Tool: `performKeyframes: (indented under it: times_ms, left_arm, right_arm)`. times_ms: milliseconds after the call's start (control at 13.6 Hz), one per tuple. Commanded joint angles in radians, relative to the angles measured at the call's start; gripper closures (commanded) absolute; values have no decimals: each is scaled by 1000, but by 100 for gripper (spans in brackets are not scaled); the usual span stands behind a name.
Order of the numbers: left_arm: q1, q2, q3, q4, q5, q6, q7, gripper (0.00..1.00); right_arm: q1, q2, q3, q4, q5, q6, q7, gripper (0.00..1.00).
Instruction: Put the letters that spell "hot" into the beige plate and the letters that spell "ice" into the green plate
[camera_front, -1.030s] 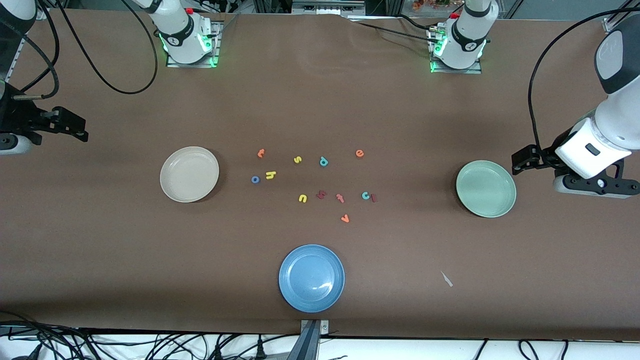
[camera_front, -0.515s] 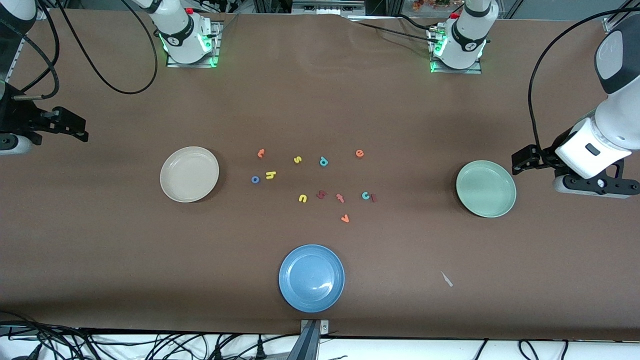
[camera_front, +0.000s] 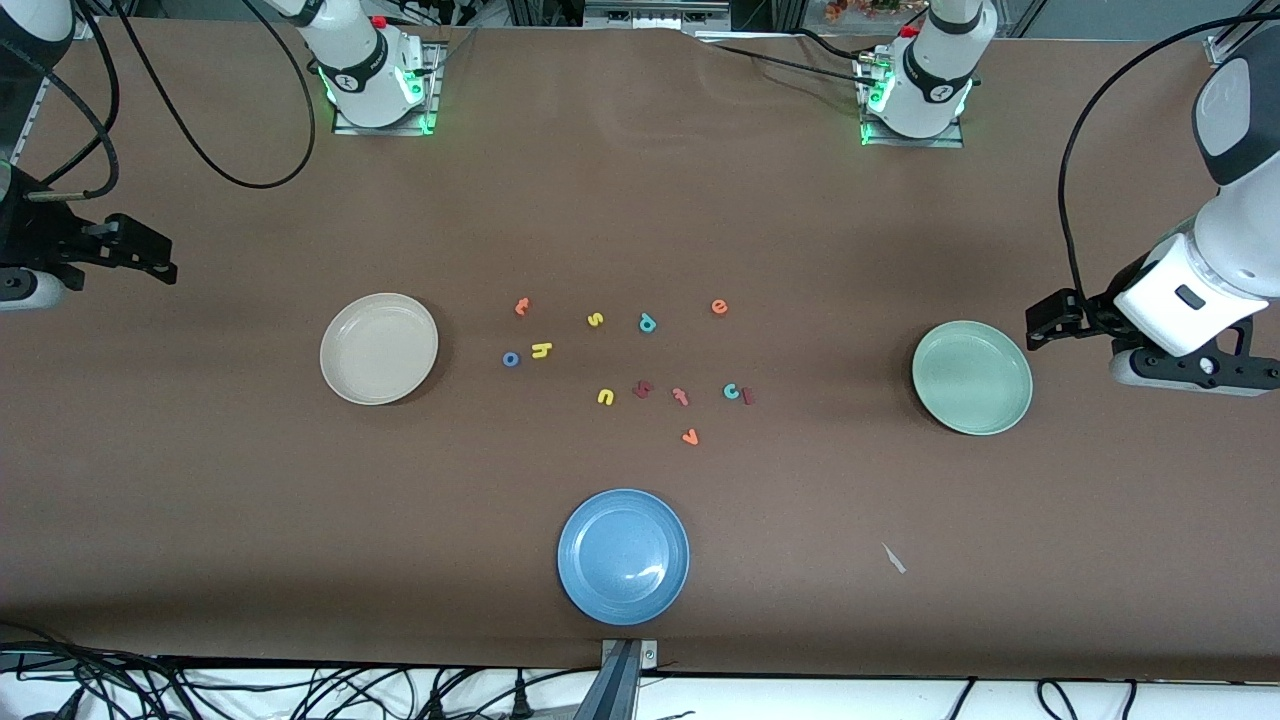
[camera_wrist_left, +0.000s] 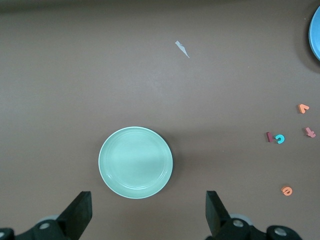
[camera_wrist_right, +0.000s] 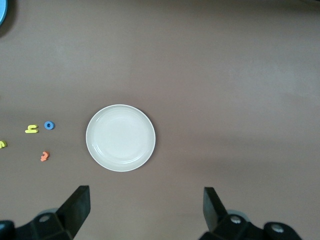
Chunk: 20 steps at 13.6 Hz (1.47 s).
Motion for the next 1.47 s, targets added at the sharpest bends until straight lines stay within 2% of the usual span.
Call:
performKeyframes:
  times_ms: [0, 956, 1398]
  left_arm:
    - [1, -8, 2, 6, 5, -3, 17, 0]
    - [2, -8, 2, 6, 4, -3, 20, 0]
    - [-1, -8, 1, 8, 2, -5, 18, 0]
  right_arm:
    - [-7, 6, 2, 16, 11, -11, -21, 0]
    - [-7, 7, 2, 13, 15, -11, -21, 0]
    - [1, 50, 3, 14, 46, -3, -7, 0]
